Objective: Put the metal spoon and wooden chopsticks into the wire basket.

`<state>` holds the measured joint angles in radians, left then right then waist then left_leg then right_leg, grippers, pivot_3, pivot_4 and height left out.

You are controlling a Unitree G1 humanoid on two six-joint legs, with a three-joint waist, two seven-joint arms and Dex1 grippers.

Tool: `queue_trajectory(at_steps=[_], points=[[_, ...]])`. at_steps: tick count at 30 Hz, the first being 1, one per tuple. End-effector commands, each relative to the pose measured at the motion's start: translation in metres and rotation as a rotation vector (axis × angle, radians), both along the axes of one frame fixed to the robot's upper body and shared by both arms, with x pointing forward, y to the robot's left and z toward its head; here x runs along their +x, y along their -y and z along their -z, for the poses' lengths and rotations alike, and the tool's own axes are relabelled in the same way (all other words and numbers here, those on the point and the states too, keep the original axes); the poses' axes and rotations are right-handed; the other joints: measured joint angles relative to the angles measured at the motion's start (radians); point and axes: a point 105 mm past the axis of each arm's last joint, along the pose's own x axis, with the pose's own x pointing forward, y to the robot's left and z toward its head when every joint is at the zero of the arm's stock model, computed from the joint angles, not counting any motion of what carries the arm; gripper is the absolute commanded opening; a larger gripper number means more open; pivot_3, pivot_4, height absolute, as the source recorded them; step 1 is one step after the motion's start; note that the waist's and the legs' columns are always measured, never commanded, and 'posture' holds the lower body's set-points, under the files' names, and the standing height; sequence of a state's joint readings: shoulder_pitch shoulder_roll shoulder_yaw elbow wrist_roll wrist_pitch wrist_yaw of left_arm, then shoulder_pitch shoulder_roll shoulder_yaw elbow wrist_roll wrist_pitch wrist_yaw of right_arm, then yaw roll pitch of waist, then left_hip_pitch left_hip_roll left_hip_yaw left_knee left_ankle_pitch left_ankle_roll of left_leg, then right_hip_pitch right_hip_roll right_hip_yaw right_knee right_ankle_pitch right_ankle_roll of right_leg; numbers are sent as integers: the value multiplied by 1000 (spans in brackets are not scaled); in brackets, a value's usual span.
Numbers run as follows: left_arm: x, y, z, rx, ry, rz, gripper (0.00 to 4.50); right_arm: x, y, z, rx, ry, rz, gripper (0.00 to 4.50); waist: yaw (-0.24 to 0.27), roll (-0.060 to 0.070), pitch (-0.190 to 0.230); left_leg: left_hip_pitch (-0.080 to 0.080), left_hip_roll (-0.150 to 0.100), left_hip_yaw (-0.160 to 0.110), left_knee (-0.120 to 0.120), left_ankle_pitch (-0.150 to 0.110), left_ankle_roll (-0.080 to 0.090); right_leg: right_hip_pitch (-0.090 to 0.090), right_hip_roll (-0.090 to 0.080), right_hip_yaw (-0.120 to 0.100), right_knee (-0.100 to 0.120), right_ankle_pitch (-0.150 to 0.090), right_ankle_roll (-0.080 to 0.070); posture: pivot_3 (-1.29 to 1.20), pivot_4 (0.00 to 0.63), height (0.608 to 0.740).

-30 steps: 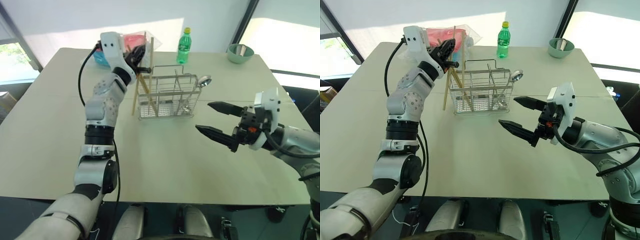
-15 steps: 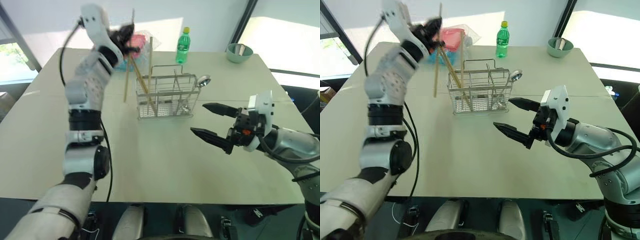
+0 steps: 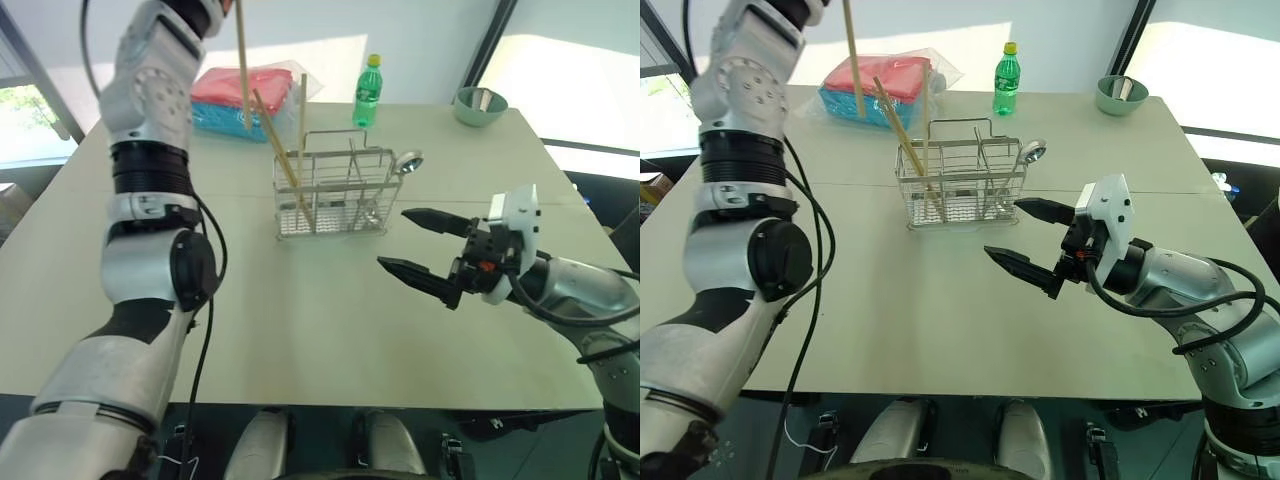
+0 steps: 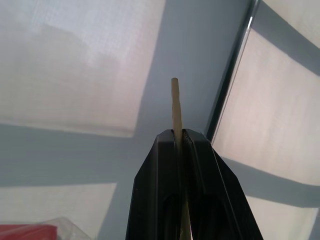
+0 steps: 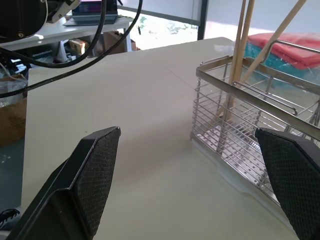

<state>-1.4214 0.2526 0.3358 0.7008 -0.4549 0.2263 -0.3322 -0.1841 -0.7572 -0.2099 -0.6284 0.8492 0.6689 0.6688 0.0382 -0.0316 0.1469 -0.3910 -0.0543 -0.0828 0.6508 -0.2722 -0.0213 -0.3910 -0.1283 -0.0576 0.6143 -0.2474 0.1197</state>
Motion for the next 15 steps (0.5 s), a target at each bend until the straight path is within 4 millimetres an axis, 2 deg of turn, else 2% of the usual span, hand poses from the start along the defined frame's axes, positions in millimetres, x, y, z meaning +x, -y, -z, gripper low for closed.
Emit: queue_trajectory(at_steps=[1,7,15], points=[[-7,10,-9,35,86,-7,42,-8,-2,-11,23,53,-3,4500,0,0,0,0,0,0,0,0,0,0,0,0,0,0,0,0,150,667],[-1,28,13,81,93,-4,42,-11,-1,-12,39,45,23,4500,1,0,0,0,0,0,0,0,0,0,0,0,0,0,0,0,150,667],[12,43,63,138,36,-24,42,-21,-4,-15,62,28,43,4500,1,0,0,0,0,0,1,0,0,0,0,0,0,0,0,0,150,667]])
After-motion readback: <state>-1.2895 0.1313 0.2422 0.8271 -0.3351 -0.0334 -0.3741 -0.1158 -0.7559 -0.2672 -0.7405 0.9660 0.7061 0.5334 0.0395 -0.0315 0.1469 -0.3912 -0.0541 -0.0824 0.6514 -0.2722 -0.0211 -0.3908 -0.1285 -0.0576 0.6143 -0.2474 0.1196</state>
